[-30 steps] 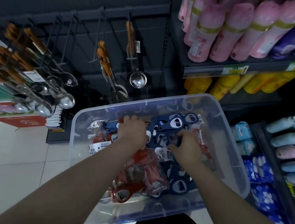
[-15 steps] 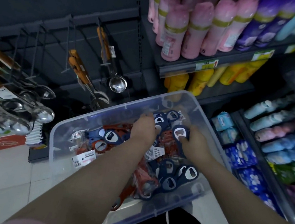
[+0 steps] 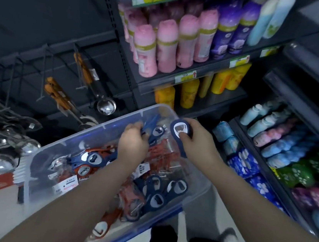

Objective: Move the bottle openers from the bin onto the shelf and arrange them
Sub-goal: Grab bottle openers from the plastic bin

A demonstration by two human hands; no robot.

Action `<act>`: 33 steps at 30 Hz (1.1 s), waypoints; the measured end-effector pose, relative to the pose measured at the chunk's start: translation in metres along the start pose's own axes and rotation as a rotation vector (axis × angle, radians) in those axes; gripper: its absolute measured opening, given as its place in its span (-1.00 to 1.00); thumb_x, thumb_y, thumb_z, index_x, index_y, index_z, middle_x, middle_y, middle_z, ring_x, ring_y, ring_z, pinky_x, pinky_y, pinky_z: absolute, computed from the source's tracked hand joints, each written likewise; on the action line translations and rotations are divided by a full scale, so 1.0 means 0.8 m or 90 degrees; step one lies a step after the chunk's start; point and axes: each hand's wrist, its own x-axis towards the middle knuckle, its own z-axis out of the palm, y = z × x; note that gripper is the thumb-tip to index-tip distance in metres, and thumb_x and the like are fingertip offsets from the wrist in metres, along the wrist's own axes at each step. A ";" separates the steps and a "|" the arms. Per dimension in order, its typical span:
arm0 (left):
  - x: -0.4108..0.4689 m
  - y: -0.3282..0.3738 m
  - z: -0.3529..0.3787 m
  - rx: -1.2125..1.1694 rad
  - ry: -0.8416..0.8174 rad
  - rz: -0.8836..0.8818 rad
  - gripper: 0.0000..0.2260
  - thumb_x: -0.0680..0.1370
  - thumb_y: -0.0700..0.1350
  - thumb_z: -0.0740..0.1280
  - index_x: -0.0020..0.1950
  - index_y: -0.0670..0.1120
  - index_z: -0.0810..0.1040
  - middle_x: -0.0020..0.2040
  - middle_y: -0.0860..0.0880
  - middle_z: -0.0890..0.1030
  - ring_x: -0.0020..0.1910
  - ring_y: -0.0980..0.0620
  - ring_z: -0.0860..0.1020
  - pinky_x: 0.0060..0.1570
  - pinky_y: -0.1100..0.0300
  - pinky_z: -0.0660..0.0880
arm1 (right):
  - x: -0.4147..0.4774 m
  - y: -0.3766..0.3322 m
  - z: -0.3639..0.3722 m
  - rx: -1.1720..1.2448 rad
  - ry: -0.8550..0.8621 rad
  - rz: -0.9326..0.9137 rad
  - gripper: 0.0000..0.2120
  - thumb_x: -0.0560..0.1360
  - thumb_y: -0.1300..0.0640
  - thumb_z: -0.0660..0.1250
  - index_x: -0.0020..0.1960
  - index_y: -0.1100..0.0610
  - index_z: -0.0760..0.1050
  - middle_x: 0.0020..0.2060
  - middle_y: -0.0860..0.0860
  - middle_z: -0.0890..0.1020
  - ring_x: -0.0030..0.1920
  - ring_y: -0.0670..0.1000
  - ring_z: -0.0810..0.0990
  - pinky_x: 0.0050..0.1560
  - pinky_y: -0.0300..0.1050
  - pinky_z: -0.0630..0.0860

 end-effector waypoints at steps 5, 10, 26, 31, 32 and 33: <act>0.001 0.136 0.019 -0.164 0.059 0.032 -0.93 0.52 -0.15 0.34 -0.06 -0.14 0.51 -0.18 -0.20 0.59 -0.15 -0.20 0.53 -0.21 0.04 0.34 | -0.001 0.026 -0.123 0.034 0.140 -0.033 -0.61 0.56 0.21 0.24 0.39 0.09 0.34 0.23 0.02 0.55 0.22 0.03 0.50 0.07 -0.26 0.33; -0.006 0.306 0.092 -0.246 -0.028 0.104 -0.95 0.48 -0.19 0.38 -0.10 -0.05 0.56 -0.31 -0.02 0.54 -0.30 -0.05 0.50 -0.38 0.21 0.31 | -0.010 0.111 -0.303 -0.013 0.283 0.001 -0.64 0.56 0.19 0.23 0.35 0.06 0.37 0.17 0.02 0.56 0.17 0.06 0.52 -0.06 -0.26 0.28; 0.004 0.656 0.290 -0.049 -0.239 0.258 -0.60 0.57 -0.08 0.28 0.39 -0.13 0.40 0.30 -0.12 0.51 0.25 -0.12 0.49 0.16 0.13 0.42 | -0.007 0.321 -0.595 0.004 0.361 0.290 -0.51 0.54 0.12 0.31 0.44 0.13 0.30 0.25 0.10 0.51 0.19 0.11 0.50 -0.05 -0.18 0.39; 0.046 0.691 0.332 0.032 -0.271 0.309 -0.61 0.60 -0.07 0.24 0.42 -0.11 0.36 0.32 -0.12 0.50 0.25 -0.10 0.48 0.06 0.16 0.40 | 0.033 0.344 -0.602 0.058 0.407 0.309 -0.51 0.54 0.12 0.33 0.43 0.15 0.30 0.25 0.13 0.51 0.19 0.11 0.51 -0.01 -0.14 0.46; 0.055 0.696 0.339 0.040 -0.270 0.320 -0.61 0.60 -0.06 0.24 0.41 -0.11 0.36 0.30 -0.12 0.51 0.23 -0.10 0.49 0.01 0.18 0.39 | 0.044 0.345 -0.603 0.062 0.410 0.310 -0.49 0.53 0.12 0.33 0.43 0.15 0.30 0.26 0.14 0.50 0.22 0.11 0.49 0.05 -0.13 0.46; 0.064 0.701 0.345 0.046 -0.267 0.335 -0.61 0.60 -0.06 0.25 0.41 -0.11 0.37 0.29 -0.13 0.52 0.21 -0.10 0.50 -0.02 0.20 0.38 | 0.055 0.347 -0.605 0.060 0.410 0.308 -0.47 0.52 0.11 0.34 0.44 0.14 0.30 0.27 0.14 0.49 0.24 0.12 0.48 0.12 -0.12 0.45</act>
